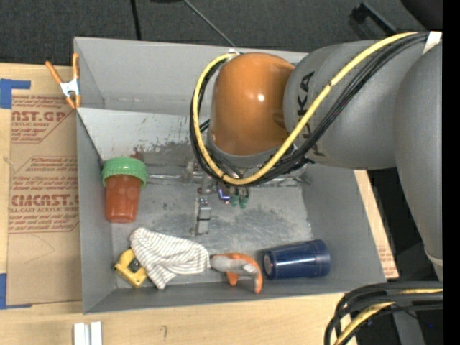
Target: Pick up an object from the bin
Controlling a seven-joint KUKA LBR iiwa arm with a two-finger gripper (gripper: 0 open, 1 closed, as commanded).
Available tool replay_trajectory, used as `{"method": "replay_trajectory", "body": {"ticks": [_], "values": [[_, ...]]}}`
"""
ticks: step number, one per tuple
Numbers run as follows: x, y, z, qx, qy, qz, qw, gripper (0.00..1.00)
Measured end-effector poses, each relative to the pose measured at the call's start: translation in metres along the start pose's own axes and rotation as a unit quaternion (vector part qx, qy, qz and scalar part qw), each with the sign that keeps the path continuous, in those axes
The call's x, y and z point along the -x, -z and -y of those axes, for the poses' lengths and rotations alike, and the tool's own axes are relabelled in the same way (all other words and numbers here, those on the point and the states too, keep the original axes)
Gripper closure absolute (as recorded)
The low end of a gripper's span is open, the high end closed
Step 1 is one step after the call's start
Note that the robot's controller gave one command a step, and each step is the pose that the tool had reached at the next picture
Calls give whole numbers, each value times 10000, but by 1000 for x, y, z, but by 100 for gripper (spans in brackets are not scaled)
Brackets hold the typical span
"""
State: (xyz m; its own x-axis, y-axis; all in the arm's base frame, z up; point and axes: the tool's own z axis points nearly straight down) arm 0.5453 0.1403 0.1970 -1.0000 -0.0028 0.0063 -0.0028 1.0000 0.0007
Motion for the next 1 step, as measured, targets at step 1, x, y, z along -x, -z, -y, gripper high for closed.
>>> {"method": "replay_trajectory", "body": {"ticks": [1], "values": [[2, 5, 1, 5, -6, 39, 10000, 0]]}}
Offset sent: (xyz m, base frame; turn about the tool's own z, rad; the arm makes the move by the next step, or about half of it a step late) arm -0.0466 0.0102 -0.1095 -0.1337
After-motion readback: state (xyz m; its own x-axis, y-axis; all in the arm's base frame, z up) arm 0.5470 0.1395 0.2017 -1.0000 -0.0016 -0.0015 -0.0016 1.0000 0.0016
